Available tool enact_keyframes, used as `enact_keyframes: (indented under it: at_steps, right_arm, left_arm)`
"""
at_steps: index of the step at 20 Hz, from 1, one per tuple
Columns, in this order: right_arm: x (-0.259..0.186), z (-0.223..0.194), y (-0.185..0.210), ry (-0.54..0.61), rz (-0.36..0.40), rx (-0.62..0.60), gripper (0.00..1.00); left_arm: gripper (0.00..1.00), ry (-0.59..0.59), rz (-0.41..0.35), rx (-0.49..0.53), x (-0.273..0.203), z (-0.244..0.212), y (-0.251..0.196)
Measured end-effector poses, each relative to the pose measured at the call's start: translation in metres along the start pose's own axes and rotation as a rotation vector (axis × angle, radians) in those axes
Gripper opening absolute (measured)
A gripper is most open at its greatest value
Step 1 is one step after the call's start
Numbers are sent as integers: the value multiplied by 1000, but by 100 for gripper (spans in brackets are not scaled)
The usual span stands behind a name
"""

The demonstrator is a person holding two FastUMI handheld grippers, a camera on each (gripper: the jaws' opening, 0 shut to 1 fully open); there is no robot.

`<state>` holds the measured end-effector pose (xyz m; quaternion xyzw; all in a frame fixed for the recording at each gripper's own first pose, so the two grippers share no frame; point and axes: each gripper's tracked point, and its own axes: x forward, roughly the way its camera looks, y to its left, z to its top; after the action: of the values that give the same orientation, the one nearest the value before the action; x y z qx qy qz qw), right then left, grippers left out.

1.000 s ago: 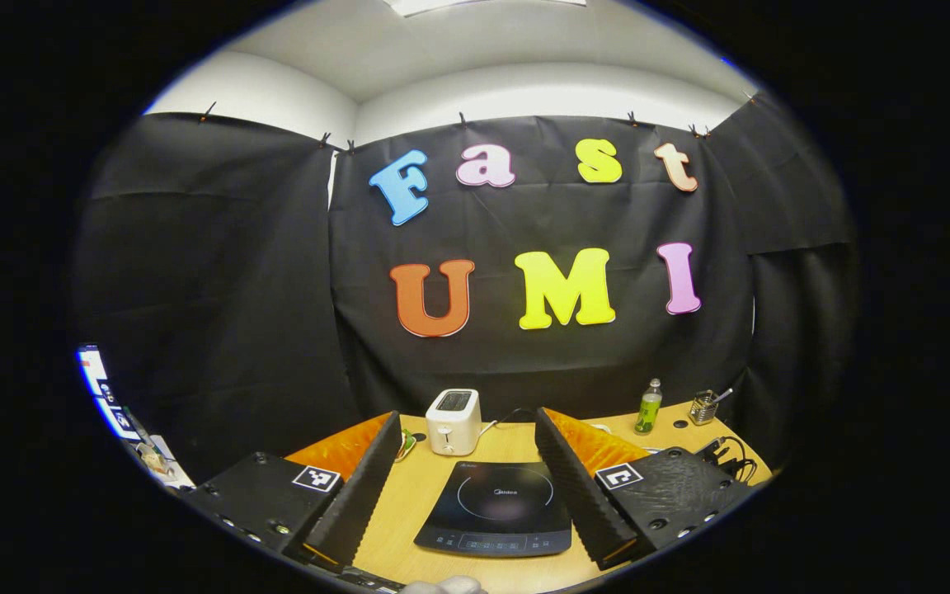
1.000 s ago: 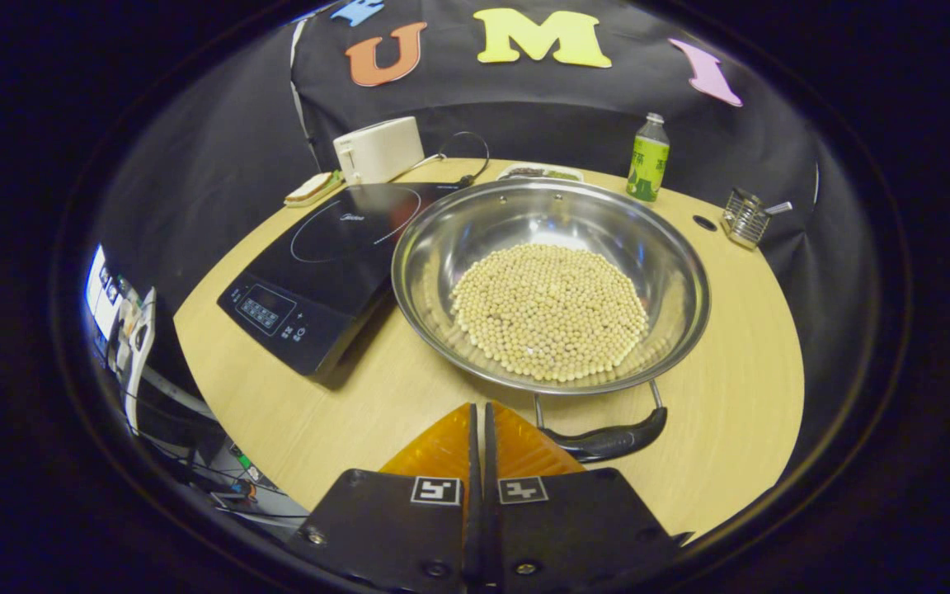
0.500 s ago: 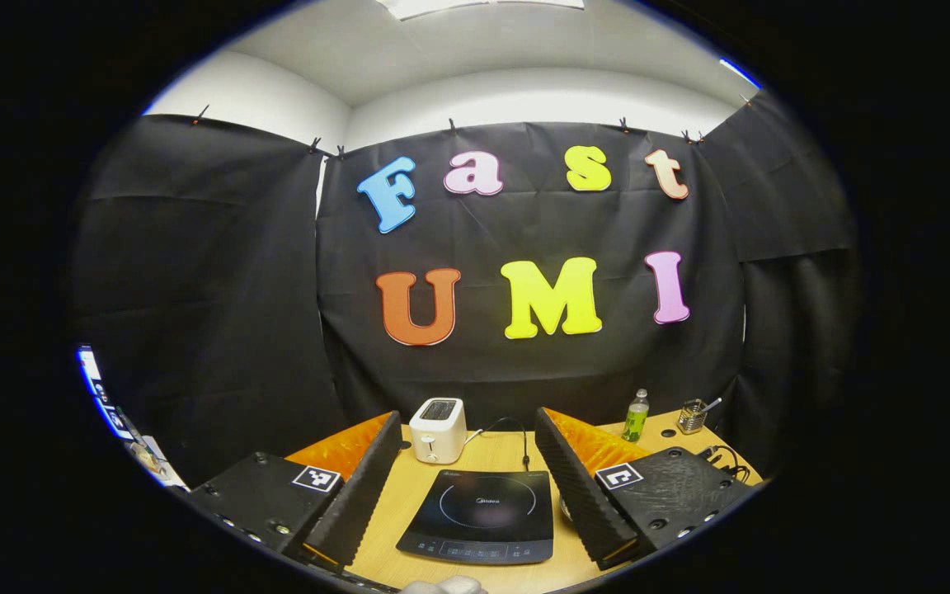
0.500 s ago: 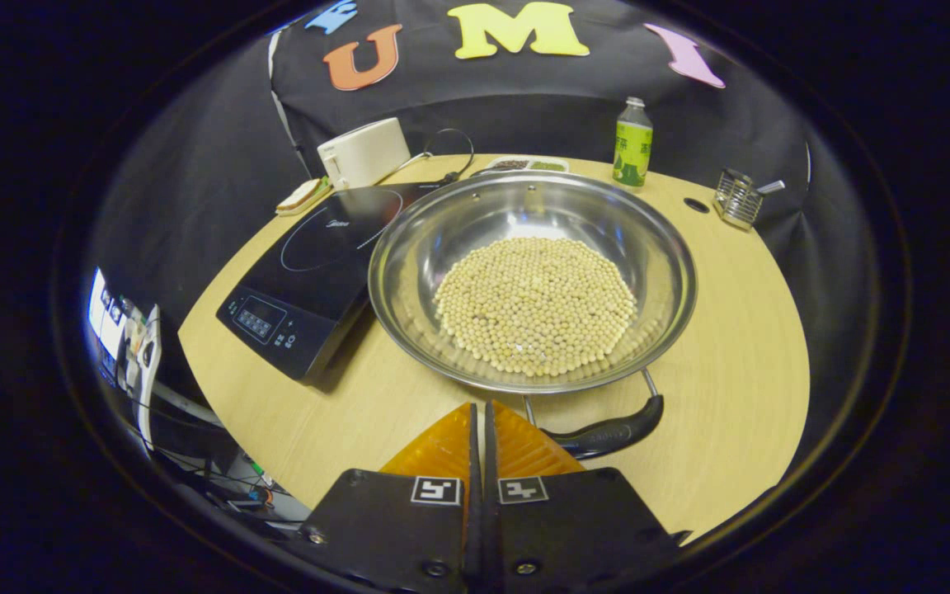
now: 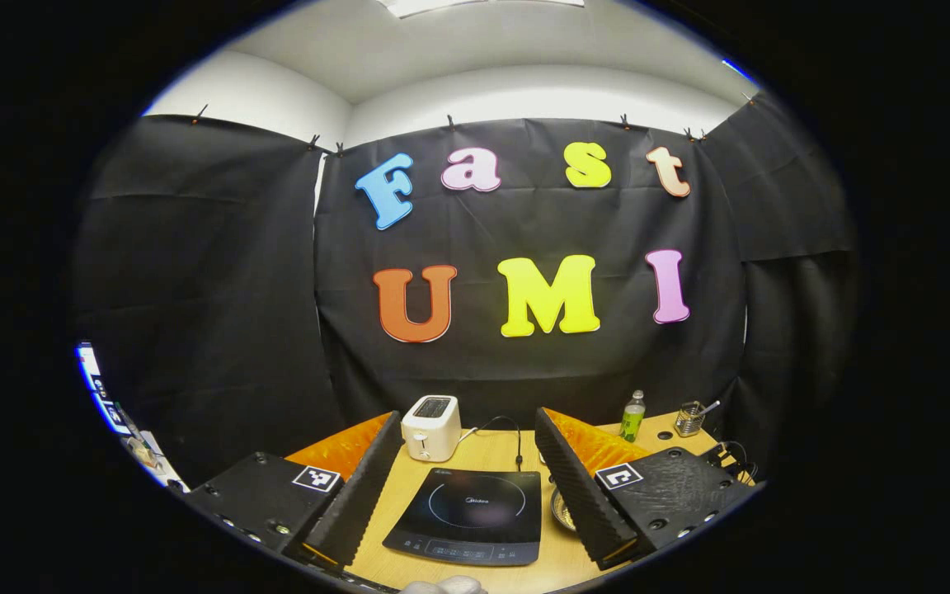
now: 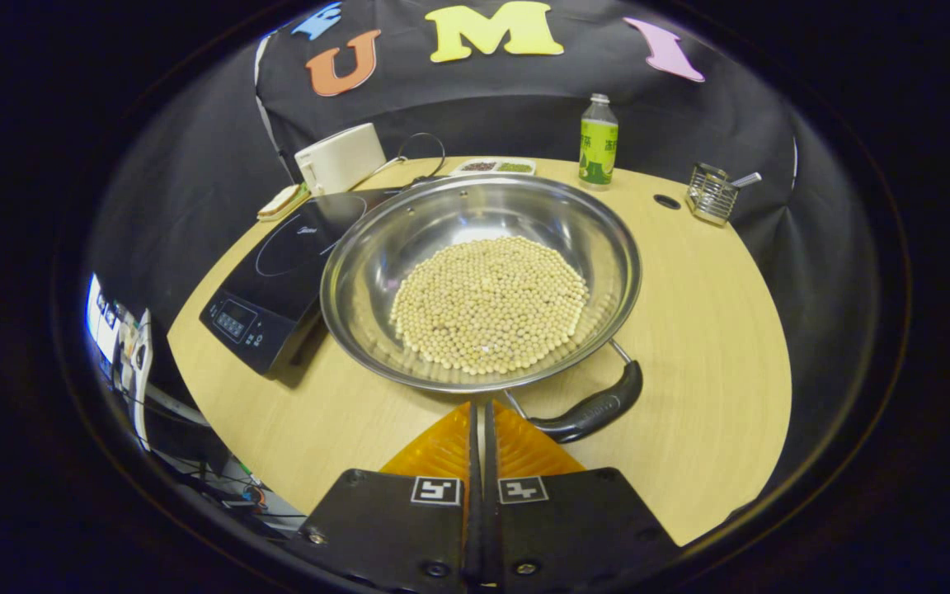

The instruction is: First push the handle of the pot to place it horizontally, then grasp the pot with both hands and set it on the induction cooktop.

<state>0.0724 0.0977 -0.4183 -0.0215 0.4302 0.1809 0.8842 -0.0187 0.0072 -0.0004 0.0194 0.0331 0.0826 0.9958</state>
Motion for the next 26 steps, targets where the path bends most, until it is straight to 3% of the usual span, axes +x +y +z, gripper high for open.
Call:
enact_keyframes:
  at_steps: [26]
  right_arm:
    - [11,48,-127,23,23,-90,4]
  left_arm:
    - [96,52,193,-23,1,-9,-66]
